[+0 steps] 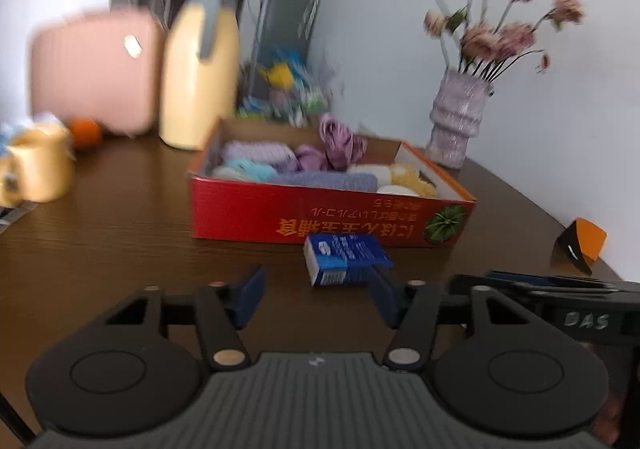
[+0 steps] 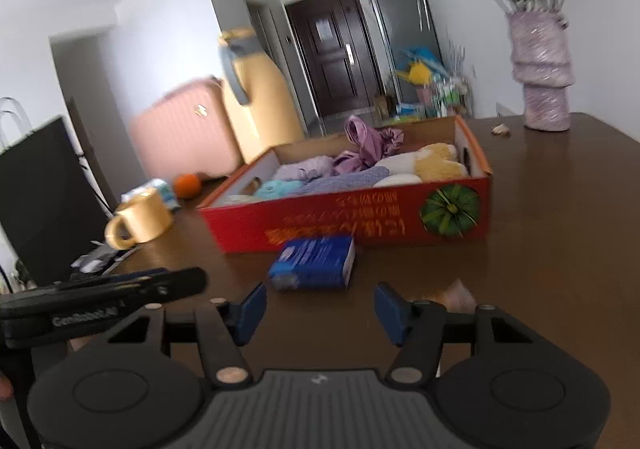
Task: Organize soft objects
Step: 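Grasp the blue tissue packet with the left gripper while the right gripper grips it, then carry the blue tissue packet into the box and open both grippers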
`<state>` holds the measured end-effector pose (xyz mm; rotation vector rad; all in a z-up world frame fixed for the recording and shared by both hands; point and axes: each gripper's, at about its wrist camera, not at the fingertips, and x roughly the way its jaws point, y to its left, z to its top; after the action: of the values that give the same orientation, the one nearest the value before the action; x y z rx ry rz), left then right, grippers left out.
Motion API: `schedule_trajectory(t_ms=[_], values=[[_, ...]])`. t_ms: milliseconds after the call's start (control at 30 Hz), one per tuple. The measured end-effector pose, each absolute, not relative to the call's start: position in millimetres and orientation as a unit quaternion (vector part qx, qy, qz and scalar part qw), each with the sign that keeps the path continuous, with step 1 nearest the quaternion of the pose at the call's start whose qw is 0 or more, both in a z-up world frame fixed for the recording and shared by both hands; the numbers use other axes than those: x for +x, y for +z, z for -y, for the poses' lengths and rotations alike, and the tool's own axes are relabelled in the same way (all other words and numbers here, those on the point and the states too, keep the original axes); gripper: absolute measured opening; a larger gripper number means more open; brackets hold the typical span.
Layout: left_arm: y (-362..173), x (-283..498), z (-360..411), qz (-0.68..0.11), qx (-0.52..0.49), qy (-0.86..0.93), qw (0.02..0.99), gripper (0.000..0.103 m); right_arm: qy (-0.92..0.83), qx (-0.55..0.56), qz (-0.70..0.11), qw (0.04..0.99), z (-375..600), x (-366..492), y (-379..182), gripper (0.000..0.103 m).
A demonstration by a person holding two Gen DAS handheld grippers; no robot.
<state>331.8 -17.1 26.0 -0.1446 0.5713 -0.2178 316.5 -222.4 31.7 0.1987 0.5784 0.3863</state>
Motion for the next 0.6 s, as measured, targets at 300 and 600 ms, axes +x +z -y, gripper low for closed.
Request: schedule_trajectory(t_ms=[300,600], values=[[-14,437,9,-0.372,-0.147,-0.155,0.903,0.019,0.183,0.128,-0.361,0.906,201,431,1,0.030],[-22,440,-2,-0.372,-0.181,-0.180,0.893,0.019,0.220,0.163,-0.363,0.891,209,437,-14,0.030]])
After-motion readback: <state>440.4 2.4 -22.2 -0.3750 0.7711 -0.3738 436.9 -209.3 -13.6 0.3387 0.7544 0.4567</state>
